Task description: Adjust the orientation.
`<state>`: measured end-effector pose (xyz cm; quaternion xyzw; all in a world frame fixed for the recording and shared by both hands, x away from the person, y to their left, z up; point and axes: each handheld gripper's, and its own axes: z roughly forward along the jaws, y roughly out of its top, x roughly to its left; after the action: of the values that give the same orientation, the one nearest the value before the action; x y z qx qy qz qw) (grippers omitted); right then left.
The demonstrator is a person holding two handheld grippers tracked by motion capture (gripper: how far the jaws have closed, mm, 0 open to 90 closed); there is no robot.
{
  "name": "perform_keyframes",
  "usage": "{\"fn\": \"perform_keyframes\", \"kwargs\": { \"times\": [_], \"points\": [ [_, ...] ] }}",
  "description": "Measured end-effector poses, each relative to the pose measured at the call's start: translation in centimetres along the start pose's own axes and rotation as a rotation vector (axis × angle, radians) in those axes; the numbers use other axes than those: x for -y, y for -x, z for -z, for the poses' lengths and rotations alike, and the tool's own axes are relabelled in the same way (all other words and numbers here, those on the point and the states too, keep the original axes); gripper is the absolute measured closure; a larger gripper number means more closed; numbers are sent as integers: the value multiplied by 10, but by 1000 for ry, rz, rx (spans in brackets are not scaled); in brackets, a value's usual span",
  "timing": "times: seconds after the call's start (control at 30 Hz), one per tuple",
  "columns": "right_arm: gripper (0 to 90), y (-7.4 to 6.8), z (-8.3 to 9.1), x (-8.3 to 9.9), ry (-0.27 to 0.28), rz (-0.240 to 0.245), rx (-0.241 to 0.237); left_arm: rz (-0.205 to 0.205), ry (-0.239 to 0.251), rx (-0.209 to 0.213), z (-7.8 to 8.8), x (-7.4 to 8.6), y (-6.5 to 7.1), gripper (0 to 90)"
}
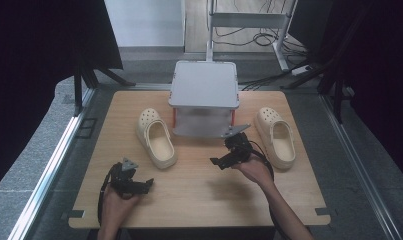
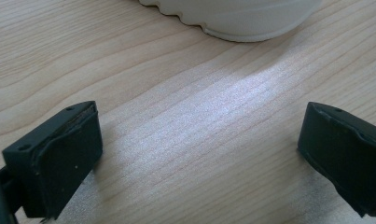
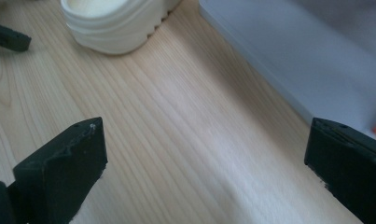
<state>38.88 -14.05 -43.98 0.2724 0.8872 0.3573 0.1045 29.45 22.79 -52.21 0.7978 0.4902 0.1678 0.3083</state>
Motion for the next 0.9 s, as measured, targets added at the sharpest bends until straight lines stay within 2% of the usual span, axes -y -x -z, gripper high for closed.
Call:
{"fn": "perform_keyframes", "kwargs": {
  "times": [0.1,0.13,0.2,0.23,0.33,0.37,0.63,0.77,0.9],
  "points": [
    [0,-2,-5,-8,6,9,-8,4,1,0,0,0,0,0],
    [0,-3,-10,-17,6,11,-21,2,-1,0,0,0,0,0],
    [0,-4,-13,-21,-3,12,-20,0,-1,0,0,0,0,0],
    [25,-6,-19,-29,-18,12,-20,-1,-1,0,0,0,0,0],
    [42,-7,-26,-37,-32,-8,-26,-1,-1,0,0,0,0,0],
    [58,-9,-33,-46,-36,-10,-25,-1,0,0,0,0,0,0],
    [71,-18,-63,-77,-40,4,-46,2,1,0,0,0,0,0],
    [115,-20,-75,-86,-46,9,-30,1,-1,1,0,0,0,0],
    [161,-22,-94,-102,-51,-5,-15,2,1,0,0,0,0,0]
  ]
}}
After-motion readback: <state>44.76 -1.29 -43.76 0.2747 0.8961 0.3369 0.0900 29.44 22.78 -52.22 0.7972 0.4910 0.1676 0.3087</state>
